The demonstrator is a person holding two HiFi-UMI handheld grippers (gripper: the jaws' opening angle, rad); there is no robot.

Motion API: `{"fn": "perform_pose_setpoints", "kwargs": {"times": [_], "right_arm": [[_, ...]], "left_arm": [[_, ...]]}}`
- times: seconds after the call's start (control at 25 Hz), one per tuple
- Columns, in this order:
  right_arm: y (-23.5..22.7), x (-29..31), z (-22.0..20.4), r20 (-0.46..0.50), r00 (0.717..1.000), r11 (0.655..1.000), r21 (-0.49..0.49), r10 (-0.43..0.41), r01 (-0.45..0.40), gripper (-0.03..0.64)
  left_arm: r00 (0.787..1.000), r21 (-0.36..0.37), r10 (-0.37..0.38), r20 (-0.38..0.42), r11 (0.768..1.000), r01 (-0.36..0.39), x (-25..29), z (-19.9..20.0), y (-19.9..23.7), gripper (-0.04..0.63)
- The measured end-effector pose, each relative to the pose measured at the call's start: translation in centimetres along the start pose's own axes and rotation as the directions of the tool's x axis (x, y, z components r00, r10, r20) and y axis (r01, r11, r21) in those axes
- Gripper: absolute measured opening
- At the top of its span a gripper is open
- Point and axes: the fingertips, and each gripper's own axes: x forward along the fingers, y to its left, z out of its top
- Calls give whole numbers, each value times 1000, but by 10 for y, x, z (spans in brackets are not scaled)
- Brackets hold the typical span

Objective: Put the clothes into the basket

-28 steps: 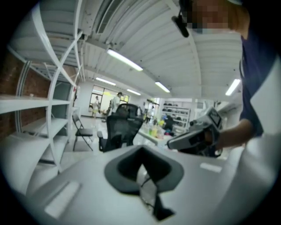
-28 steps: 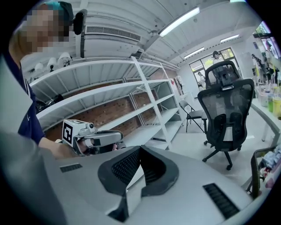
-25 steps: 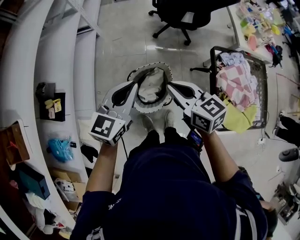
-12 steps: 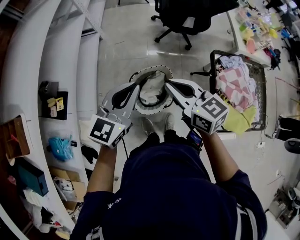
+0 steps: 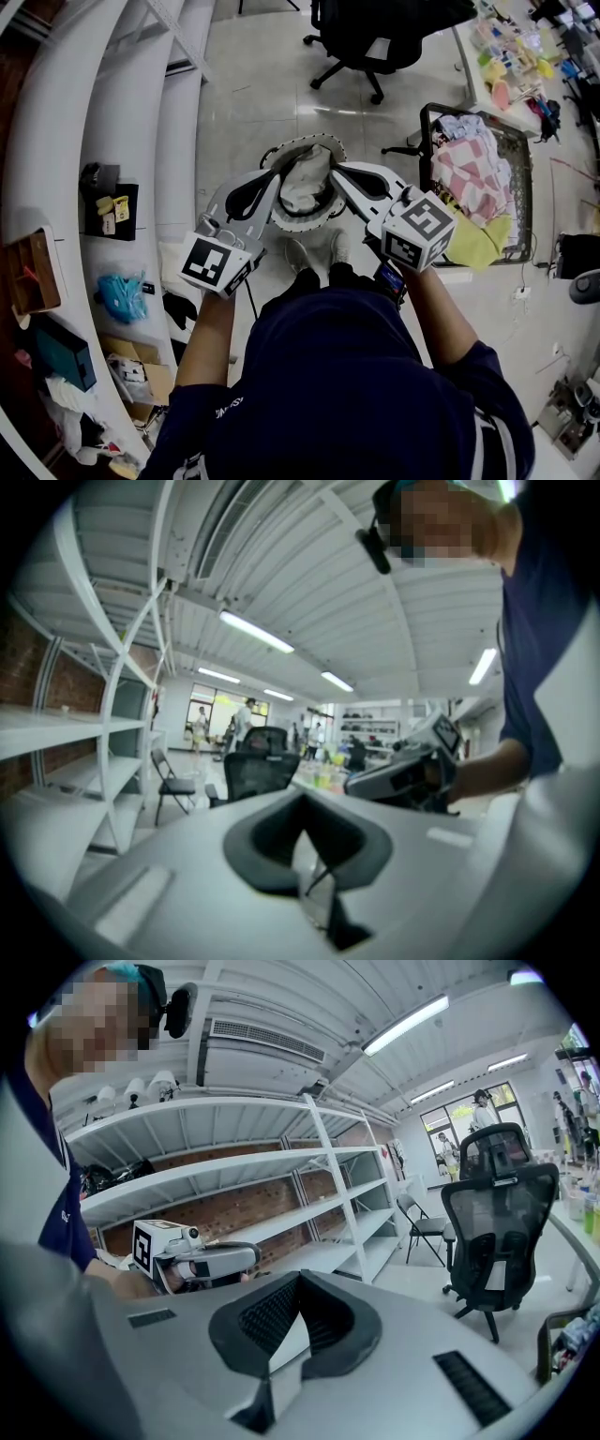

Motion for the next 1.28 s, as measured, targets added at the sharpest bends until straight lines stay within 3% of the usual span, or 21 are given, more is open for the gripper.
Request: {"fn": "perform_pose_setpoints", "kwargs": {"times": [0.32,1.28], "right_arm": [[2,2,-6,-27,1000,1000,-12,14,-14,6],[-3,8,-18,-59,998,1000,5,25,-24,6]], "left_arm": [[1000,-33,10,-1,999,-10,-1,-8,2,2],[1000,-38,20,-20,999,-20,4,-16,6,2]]}}
